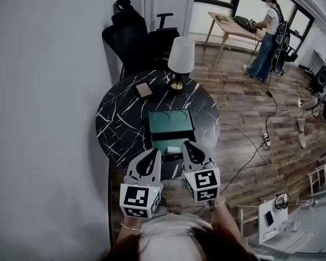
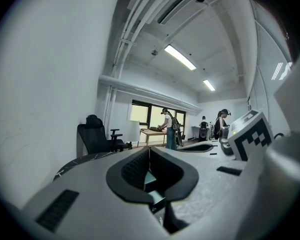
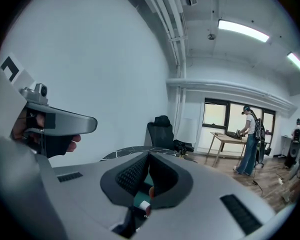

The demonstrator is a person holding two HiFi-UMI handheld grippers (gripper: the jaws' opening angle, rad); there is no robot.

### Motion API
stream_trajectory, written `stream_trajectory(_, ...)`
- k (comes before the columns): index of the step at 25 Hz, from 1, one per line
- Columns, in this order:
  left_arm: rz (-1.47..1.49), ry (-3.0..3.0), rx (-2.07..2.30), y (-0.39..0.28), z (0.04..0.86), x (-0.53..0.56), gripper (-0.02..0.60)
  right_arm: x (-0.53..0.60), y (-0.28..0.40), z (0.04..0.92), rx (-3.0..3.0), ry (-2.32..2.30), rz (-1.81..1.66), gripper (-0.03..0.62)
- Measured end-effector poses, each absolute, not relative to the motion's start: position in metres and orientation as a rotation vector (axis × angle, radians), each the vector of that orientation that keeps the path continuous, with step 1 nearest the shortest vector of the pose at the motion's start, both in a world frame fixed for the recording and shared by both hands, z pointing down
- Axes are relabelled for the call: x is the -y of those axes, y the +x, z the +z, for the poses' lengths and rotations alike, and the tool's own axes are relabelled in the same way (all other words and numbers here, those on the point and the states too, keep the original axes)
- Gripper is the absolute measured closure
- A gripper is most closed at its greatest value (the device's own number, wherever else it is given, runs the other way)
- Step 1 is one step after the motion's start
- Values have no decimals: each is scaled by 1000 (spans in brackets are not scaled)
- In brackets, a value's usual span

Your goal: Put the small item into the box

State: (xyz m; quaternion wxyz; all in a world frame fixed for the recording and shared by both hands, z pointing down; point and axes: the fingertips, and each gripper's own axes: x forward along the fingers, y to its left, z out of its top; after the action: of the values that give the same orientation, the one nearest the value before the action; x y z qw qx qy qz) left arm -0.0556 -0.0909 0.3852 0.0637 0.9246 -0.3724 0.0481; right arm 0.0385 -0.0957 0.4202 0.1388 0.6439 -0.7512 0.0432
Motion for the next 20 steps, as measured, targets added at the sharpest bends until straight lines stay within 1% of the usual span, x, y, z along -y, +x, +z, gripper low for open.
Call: stream_trajectory(20,216,2810,1143,-30,379,28,572,38,54,398,2313,1867,148,568)
